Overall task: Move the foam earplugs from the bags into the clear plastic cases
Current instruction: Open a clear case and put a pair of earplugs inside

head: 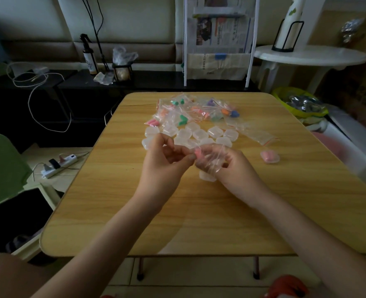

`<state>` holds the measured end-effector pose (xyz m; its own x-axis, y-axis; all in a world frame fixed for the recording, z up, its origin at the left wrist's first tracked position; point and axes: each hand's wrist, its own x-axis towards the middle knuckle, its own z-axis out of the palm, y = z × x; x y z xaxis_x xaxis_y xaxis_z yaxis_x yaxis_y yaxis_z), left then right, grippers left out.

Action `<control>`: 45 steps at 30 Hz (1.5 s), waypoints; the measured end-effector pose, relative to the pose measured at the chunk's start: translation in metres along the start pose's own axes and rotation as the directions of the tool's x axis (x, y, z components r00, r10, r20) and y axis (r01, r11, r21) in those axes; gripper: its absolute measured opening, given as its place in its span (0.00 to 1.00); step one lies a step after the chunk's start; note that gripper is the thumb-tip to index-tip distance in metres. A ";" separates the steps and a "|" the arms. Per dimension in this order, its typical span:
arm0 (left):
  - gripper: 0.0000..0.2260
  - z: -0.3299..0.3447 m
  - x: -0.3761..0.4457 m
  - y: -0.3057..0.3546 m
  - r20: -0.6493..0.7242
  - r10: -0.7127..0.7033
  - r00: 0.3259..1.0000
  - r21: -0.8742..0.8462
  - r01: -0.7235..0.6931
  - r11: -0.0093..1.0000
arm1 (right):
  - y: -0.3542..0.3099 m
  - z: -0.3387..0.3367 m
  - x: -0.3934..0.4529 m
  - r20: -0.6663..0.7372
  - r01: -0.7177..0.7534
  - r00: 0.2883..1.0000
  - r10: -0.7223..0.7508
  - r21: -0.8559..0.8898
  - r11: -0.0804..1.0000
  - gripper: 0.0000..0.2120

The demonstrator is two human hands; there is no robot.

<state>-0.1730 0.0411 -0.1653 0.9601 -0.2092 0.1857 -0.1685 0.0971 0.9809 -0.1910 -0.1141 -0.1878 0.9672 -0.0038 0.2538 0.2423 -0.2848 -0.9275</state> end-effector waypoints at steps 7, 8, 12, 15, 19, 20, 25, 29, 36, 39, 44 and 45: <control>0.16 -0.001 -0.002 -0.002 -0.056 0.186 0.981 0.268 -0.165 0.949 | -0.006 0.000 -0.002 -0.044 -0.005 0.999 0.004 -0.024 1.000 0.11; 0.16 -0.001 -0.004 -0.002 -0.045 0.255 0.966 0.341 -0.225 0.913 | -0.007 0.000 -0.002 -0.007 -0.003 1.000 0.002 -0.047 0.999 0.07; 0.16 0.001 -0.008 -0.003 0.011 0.360 0.933 0.450 -0.326 0.831 | -0.010 -0.002 -0.003 -0.007 0.022 1.000 -0.023 -0.141 0.990 0.05; 0.14 -0.002 -0.004 -0.003 -0.040 0.256 0.966 0.412 -0.217 0.885 | -0.012 -0.006 -0.003 -0.041 0.056 0.997 -0.065 -0.191 0.980 0.04; 0.14 -0.006 -0.001 0.000 -0.084 0.111 0.990 0.292 -0.082 0.953 | -0.014 -0.012 -0.003 -0.064 0.096 0.991 -0.116 -0.254 0.962 0.11; 0.14 -0.006 -0.001 0.001 -0.092 0.079 0.993 0.261 -0.053 0.964 | -0.014 -0.013 -0.003 -0.065 0.108 0.990 -0.129 -0.262 0.959 0.13; 0.13 -0.009 0.002 -0.001 -0.105 -0.018 0.994 0.187 0.037 0.982 | -0.007 -0.018 0.001 -0.044 0.199 0.974 -0.223 -0.305 0.931 0.15; 0.11 -0.010 0.003 -0.001 -0.102 -0.045 0.994 0.184 0.063 0.981 | 0.001 -0.027 0.006 0.013 0.339 0.927 -0.376 -0.460 0.821 0.11; 0.08 -0.012 0.005 0.001 -0.068 -0.244 0.967 -0.005 0.245 0.970 | 0.002 -0.030 0.005 0.087 0.508 0.808 -0.583 -0.603 0.615 0.16; 0.07 -0.014 0.007 0.001 -0.099 -0.245 0.964 0.014 0.248 0.969 | 0.005 -0.030 0.005 0.057 0.481 0.815 -0.577 -0.622 0.618 0.15; 0.09 -0.023 0.012 -0.002 -0.169 -0.203 0.965 0.092 0.220 0.971 | 0.002 -0.026 0.003 -0.151 0.339 0.898 -0.414 -0.363 0.868 0.14; 0.09 -0.025 0.013 -0.002 -0.190 -0.161 0.968 0.173 0.194 0.966 | 0.001 -0.026 0.003 -0.189 0.273 0.926 -0.326 -0.260 0.926 0.14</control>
<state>-0.1546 0.0622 -0.1666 0.9994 -0.0329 0.0113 -0.0150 -0.1155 0.9932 -0.1901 -0.1389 -0.1812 0.8025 -0.0913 0.5896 0.4692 -0.5138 -0.7182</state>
